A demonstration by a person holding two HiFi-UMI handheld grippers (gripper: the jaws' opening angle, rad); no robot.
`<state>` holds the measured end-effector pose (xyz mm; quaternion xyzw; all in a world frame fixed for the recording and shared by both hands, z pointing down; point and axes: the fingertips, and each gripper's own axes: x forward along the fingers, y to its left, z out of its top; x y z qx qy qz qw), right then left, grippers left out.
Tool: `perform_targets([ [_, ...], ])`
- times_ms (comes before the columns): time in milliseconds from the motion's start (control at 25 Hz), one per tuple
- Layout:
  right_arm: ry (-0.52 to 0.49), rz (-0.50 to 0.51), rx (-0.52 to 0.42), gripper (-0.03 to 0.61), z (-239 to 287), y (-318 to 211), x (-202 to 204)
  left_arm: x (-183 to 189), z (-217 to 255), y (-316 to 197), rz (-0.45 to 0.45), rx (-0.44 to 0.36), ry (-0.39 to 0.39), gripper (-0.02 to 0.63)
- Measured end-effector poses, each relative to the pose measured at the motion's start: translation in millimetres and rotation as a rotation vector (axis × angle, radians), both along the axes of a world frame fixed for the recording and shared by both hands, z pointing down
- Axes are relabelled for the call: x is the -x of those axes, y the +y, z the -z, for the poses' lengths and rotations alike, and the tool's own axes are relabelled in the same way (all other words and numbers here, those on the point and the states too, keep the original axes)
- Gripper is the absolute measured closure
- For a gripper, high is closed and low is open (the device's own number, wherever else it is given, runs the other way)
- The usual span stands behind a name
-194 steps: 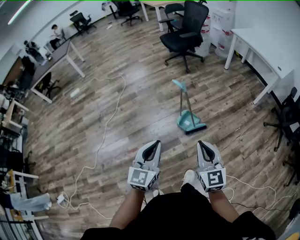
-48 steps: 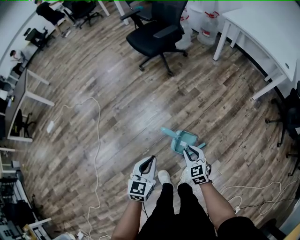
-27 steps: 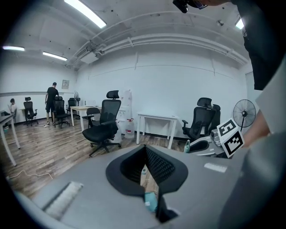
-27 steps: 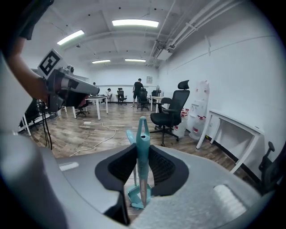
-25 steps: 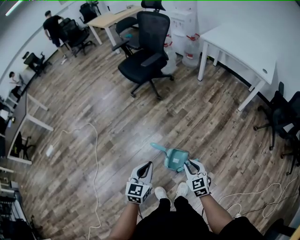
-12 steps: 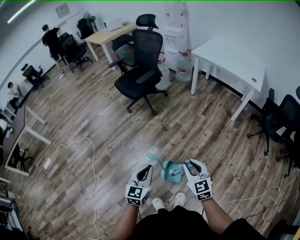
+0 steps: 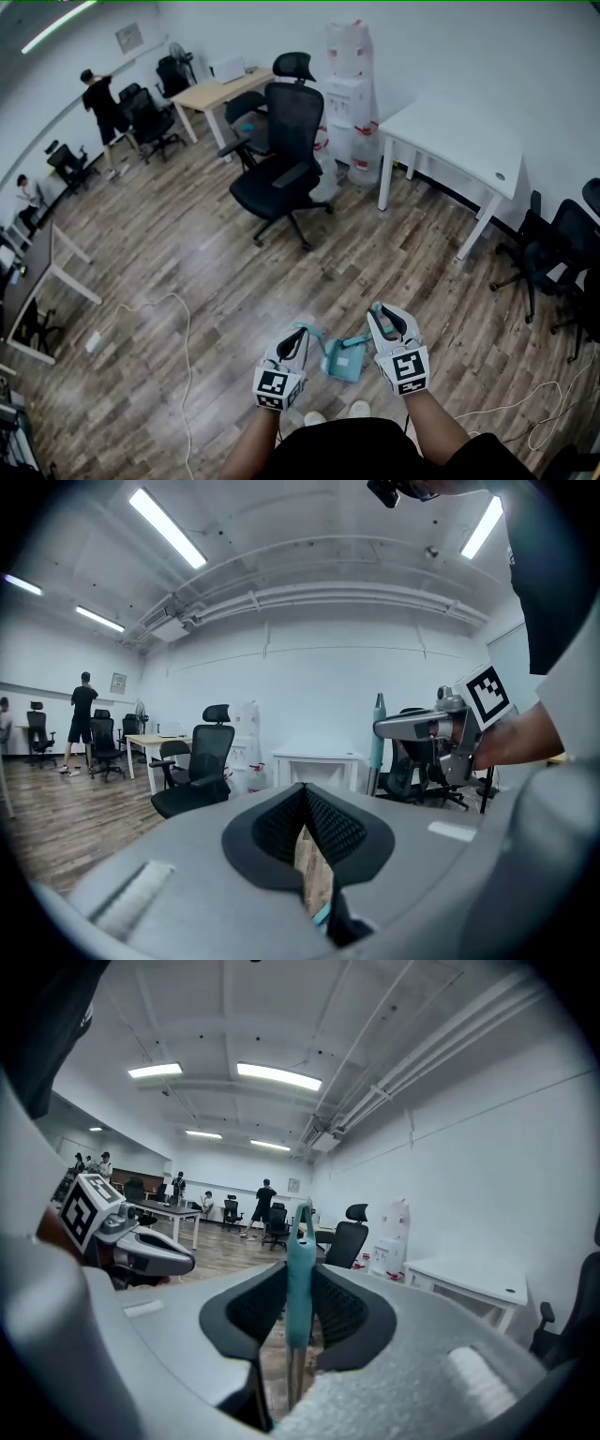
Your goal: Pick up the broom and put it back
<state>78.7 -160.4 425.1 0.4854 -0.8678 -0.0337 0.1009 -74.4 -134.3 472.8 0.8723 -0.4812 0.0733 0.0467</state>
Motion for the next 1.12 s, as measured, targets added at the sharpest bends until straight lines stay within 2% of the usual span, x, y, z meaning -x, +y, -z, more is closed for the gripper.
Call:
perform_targets([
  [320, -0.025, 0.002, -0.117, 0.488, 53, -11, 3, 13, 20, -13, 0.02, -0.09, -0.076, 0.595],
  [760, -0.066, -0.01, -0.223, 0.488, 109, -6, 2, 11, 39, -12, 0.005, -0.107, -0.02, 0.594],
  [1120, -0.066, -0.04, -0.211, 0.488, 108, 1, -7, 2, 37, 0, -0.012, -0.079, 0.004, 0.595],
])
